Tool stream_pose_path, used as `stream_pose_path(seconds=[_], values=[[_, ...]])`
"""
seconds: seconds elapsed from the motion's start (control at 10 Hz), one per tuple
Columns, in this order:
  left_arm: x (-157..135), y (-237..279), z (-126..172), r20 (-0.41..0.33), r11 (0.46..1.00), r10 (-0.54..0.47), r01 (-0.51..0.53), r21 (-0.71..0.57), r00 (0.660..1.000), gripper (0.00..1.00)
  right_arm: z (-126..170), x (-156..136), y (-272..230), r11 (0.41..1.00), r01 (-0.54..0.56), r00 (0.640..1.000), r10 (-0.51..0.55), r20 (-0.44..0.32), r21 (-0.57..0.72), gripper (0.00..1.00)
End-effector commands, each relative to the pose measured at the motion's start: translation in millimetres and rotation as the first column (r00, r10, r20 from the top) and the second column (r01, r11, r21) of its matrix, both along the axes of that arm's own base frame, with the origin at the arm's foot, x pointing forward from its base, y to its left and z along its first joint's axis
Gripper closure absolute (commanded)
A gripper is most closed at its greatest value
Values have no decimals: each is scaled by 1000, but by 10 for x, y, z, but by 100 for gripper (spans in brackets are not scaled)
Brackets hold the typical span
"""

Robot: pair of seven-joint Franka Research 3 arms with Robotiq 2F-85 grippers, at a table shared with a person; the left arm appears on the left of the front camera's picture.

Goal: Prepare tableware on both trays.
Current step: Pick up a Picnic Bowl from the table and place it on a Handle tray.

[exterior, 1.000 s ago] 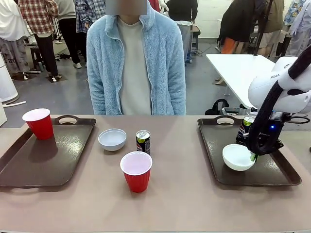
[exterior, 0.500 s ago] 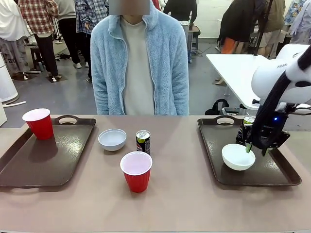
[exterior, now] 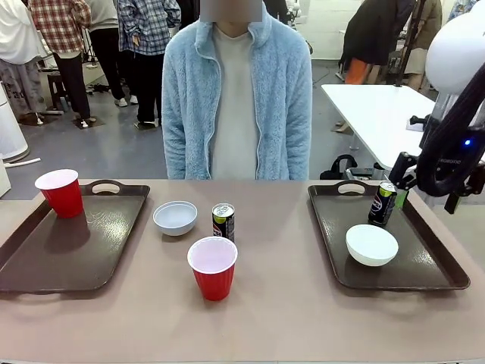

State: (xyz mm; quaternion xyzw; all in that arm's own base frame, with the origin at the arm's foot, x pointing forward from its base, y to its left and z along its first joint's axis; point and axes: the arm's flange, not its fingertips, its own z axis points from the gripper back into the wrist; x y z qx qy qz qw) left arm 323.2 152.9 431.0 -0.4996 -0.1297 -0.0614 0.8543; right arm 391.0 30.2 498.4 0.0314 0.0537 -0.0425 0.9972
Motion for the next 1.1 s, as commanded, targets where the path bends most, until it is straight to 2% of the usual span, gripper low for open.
stream_pose_path(seconds=[0.0,0.9,1.0], values=[[-11,8,8,12,1000,1,-1,-15,1000,0,-112,-30,22,998,58,998,-58,3,-11,2],[0,0,0,0,1000,0,0,0,1000,0,-112,-30,22,998,58,998,-58,3,-11,2],[82,-50,240,-15,997,-8,9,75,1000,0,-82,-9,-1,999,37,999,-37,-14,-5,2]])
